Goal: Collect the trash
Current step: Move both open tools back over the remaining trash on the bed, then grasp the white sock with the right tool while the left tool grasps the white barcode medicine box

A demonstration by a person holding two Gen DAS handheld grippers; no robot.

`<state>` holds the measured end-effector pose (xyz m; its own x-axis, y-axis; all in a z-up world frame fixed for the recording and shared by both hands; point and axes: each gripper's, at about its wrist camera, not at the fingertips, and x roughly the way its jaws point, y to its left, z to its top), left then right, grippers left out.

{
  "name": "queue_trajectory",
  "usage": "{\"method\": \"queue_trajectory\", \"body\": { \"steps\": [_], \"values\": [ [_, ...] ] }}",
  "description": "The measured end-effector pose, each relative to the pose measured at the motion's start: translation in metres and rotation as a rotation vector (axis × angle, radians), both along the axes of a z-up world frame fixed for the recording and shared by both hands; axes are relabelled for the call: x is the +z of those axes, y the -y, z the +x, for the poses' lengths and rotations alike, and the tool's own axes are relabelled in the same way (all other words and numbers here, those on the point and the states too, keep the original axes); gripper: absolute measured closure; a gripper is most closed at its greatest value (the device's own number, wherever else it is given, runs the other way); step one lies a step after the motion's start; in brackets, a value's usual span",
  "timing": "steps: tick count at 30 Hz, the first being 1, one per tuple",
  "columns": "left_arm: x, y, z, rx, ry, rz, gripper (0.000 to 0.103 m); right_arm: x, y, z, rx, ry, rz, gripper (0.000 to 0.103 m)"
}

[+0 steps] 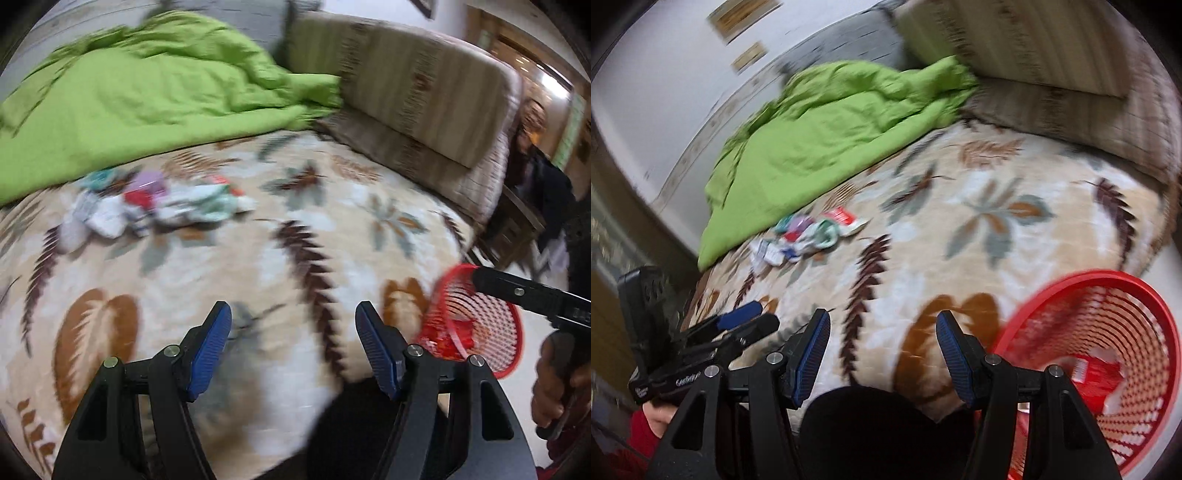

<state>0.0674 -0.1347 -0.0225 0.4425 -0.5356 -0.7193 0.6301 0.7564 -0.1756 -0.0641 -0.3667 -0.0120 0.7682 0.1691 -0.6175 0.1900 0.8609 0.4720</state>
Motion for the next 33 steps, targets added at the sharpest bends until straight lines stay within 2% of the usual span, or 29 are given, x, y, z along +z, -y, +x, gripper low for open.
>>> {"method": "queue_trajectory", "body": {
  "steps": [6, 10, 13, 21, 27, 31, 33],
  "values": [
    [-0.022, -0.06, 0.036, 0.184, -0.065, -0.011, 0.034, 0.002, -0.036, 0.044, 0.111, -0.006, -0.047, 0.039],
    [-0.034, -0.095, 0.057, 0.353, -0.069, 0.01, 0.034, 0.004, -0.059, 0.084, 0.184, -0.015, -0.081, 0.039],
    [-0.045, -0.112, 0.07, 0.442, -0.092, 0.009, 0.034, 0.007, -0.074, 0.116, 0.214, -0.009, -0.122, 0.039],
    [-0.06, -0.136, 0.089, 0.482, -0.129, -0.014, 0.034, -0.004, -0.101, 0.228, 0.25, -0.04, -0.222, 0.038],
    [-0.058, -0.146, 0.105, 0.475, -0.122, -0.014, 0.034, -0.023, -0.106, 0.301, 0.211, -0.065, -0.259, 0.038],
    [-0.055, -0.152, 0.115, 0.473, -0.111, -0.017, 0.034, -0.054, -0.119, 0.319, 0.238, -0.14, -0.185, 0.038],
    [-0.056, -0.154, 0.121, 0.481, -0.113, -0.021, 0.034, -0.065, -0.129, 0.318, 0.272, -0.15, -0.164, 0.038]
  ]
}}
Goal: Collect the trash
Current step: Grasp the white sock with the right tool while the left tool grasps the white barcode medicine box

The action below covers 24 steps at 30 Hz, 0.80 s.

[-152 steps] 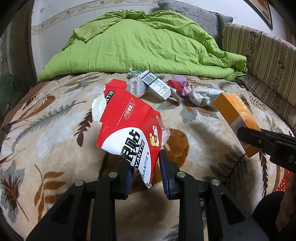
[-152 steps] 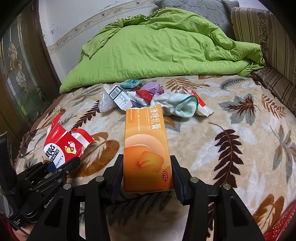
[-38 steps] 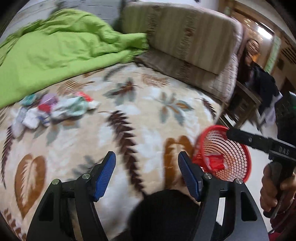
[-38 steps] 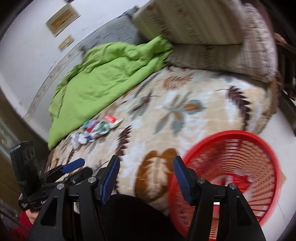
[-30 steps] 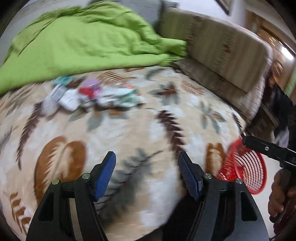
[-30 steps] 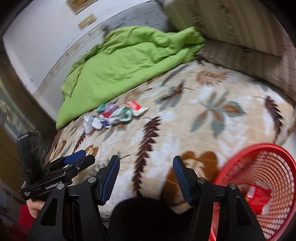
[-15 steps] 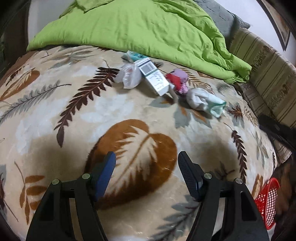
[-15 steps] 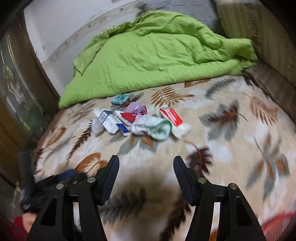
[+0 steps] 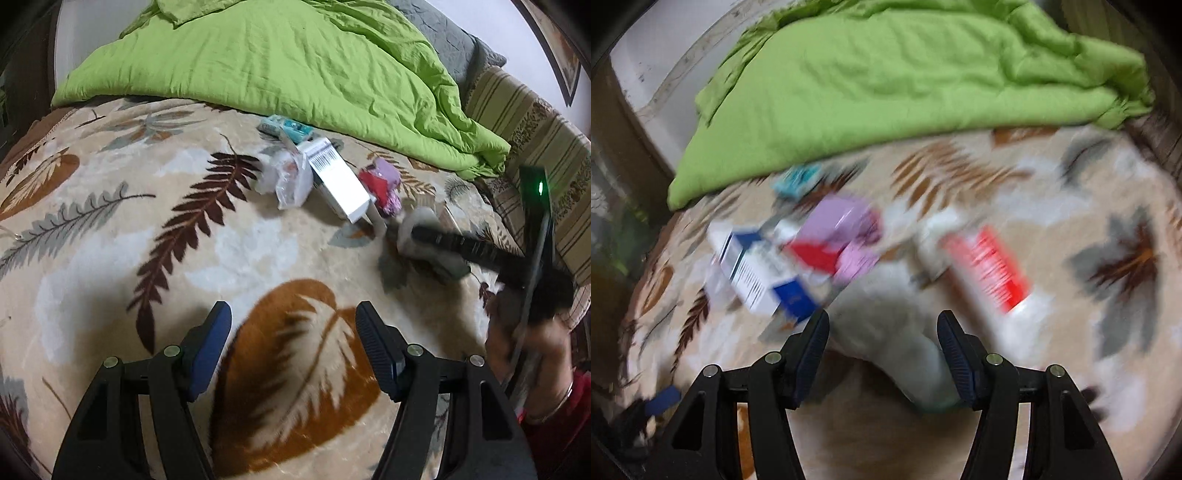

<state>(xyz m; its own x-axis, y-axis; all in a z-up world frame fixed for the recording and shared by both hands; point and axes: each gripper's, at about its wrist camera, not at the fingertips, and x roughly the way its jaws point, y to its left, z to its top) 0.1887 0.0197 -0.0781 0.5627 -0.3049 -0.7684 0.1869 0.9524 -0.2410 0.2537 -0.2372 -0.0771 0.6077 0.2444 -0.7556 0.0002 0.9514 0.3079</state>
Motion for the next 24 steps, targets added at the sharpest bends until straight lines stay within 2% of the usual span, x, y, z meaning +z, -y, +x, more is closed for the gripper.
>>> {"method": "queue_trajectory", "body": {
  "steps": [3, 5, 7, 9, 11, 13, 17, 21, 24],
  "values": [
    [-0.001, 0.004, 0.011, 0.0, -0.01, -0.003, 0.034, -0.011, -0.013, -0.003, -0.01, 0.024, -0.091, 0.038],
    [0.001, 0.008, 0.015, -0.01, -0.008, -0.017, 0.034, -0.016, -0.011, -0.002, -0.01, 0.005, -0.078, 0.043],
    [0.006, 0.016, 0.023, -0.017, -0.009, -0.041, 0.034, -0.016, -0.01, -0.006, -0.011, 0.006, -0.059, 0.065],
    [0.01, 0.022, 0.031, -0.015, -0.01, -0.063, 0.034, -0.014, -0.005, -0.014, -0.038, 0.007, 0.002, 0.079],
    [0.015, 0.029, 0.043, 0.001, -0.009, -0.103, 0.034, -0.007, 0.004, -0.033, -0.101, 0.031, 0.069, 0.081],
    [0.016, 0.035, 0.055, 0.021, -0.027, -0.131, 0.034, 0.003, 0.007, -0.056, -0.156, 0.072, 0.077, 0.081],
    [0.008, 0.043, 0.089, 0.096, -0.109, -0.246, 0.035, 0.01, -0.002, -0.094, -0.149, 0.144, 0.072, 0.081],
    [-0.01, 0.053, 0.121, 0.171, -0.17, -0.235, 0.035, 0.022, -0.001, -0.099, -0.148, 0.225, 0.042, 0.081],
    [-0.015, 0.064, 0.136, 0.151, -0.134, -0.218, 0.035, 0.018, 0.002, -0.096, -0.154, 0.203, 0.076, 0.081]
  ]
}}
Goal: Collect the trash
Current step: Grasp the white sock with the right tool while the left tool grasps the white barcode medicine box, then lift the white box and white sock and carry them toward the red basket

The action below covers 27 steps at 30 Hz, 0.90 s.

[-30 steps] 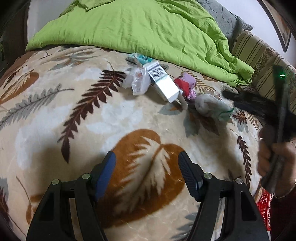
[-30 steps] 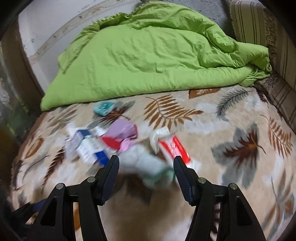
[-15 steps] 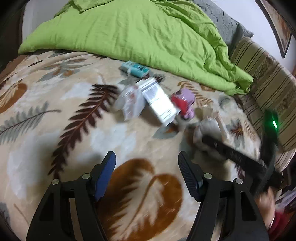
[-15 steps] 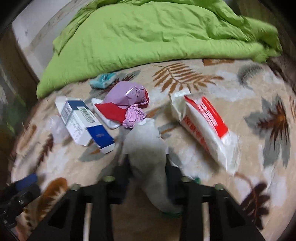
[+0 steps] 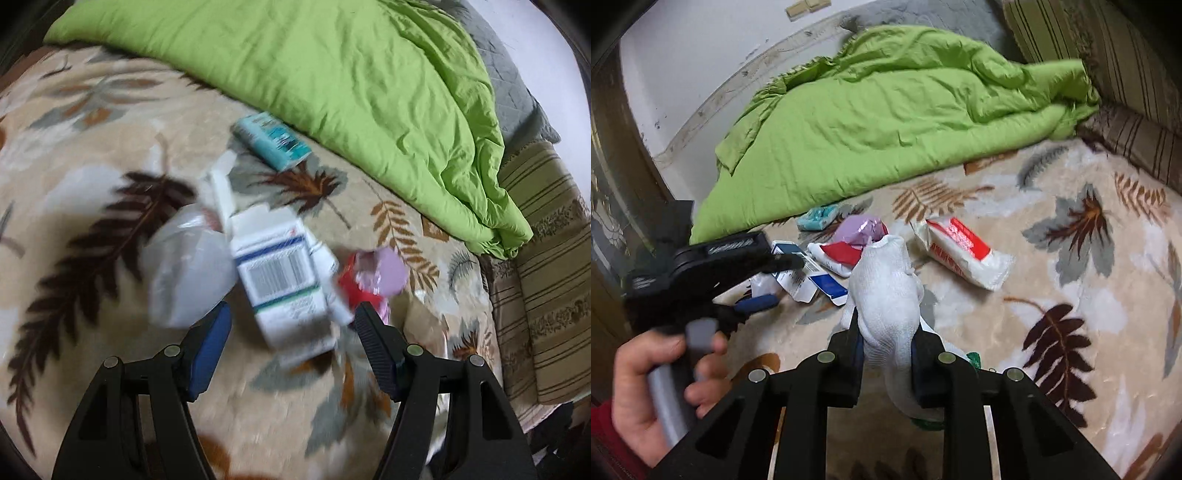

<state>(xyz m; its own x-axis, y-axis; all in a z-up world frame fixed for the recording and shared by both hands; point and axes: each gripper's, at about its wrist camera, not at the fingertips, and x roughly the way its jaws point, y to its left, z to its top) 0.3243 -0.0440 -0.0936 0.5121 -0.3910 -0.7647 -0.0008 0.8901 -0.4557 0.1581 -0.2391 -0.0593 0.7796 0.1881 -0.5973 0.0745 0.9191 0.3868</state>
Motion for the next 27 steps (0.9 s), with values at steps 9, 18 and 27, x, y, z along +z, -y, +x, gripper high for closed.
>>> {"method": "queue_trajectory", "body": {
  "steps": [9, 18, 27],
  "values": [
    [-0.012, 0.006, -0.008, -0.061, 0.008, 0.009, 0.066, -0.004, 0.007, 0.003, 0.0, -0.009, 0.029, 0.081],
    [0.029, -0.011, -0.097, -0.125, 0.132, 0.08, 0.066, 0.003, 0.009, -0.005, -0.029, 0.017, -0.001, 0.081],
    [0.078, -0.006, -0.19, -0.192, 0.259, 0.145, 0.066, 0.007, 0.02, -0.048, -0.052, 0.039, -0.021, 0.081]
  ]
}}
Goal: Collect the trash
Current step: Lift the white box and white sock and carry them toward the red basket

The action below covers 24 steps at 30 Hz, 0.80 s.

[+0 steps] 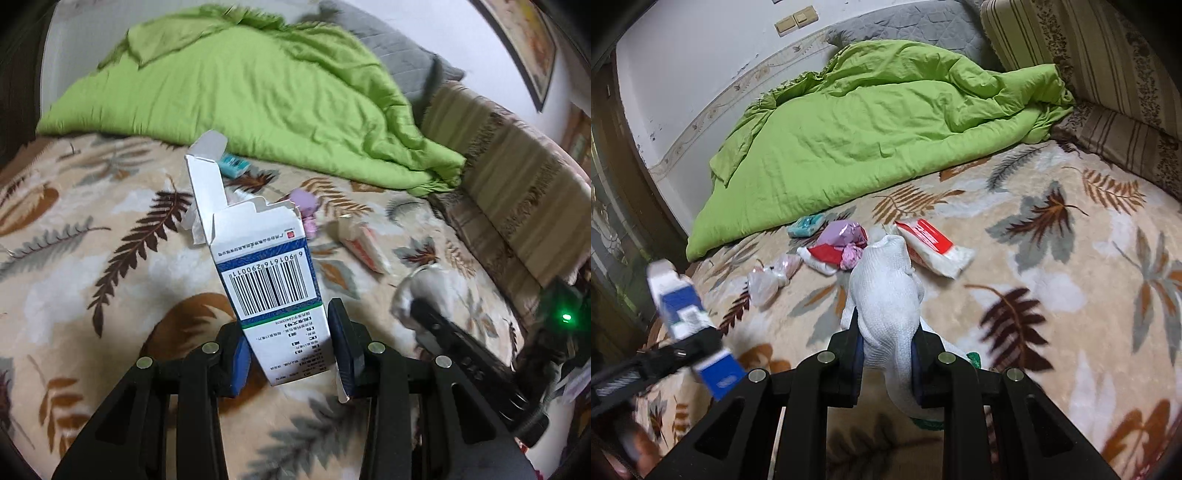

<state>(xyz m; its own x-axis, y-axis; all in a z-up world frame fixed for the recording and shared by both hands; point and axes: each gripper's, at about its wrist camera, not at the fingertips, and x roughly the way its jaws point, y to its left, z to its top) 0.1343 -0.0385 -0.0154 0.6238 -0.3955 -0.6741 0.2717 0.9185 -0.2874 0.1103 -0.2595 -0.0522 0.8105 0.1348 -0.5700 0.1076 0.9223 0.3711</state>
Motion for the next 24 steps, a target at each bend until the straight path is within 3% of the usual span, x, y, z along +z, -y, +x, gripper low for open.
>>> {"method": "queue_trajectory", "body": {
  "steps": [5, 12, 18, 24],
  "values": [
    [0.033, 0.017, -0.027, -0.032, 0.048, -0.023, 0.066, 0.0, 0.023, -0.022, -0.014, 0.014, 0.089, 0.081],
    [0.071, 0.061, -0.062, -0.132, 0.105, -0.04, 0.066, 0.002, 0.039, -0.031, -0.045, 0.022, 0.111, 0.081],
    [0.063, 0.07, -0.078, -0.166, 0.133, 0.0, 0.066, 0.003, 0.037, -0.03, -0.027, 0.025, 0.106, 0.081],
    [0.035, 0.04, -0.058, -0.076, 0.098, 0.016, 0.066, 0.001, 0.037, -0.029, -0.022, 0.02, 0.109, 0.081]
  ]
}}
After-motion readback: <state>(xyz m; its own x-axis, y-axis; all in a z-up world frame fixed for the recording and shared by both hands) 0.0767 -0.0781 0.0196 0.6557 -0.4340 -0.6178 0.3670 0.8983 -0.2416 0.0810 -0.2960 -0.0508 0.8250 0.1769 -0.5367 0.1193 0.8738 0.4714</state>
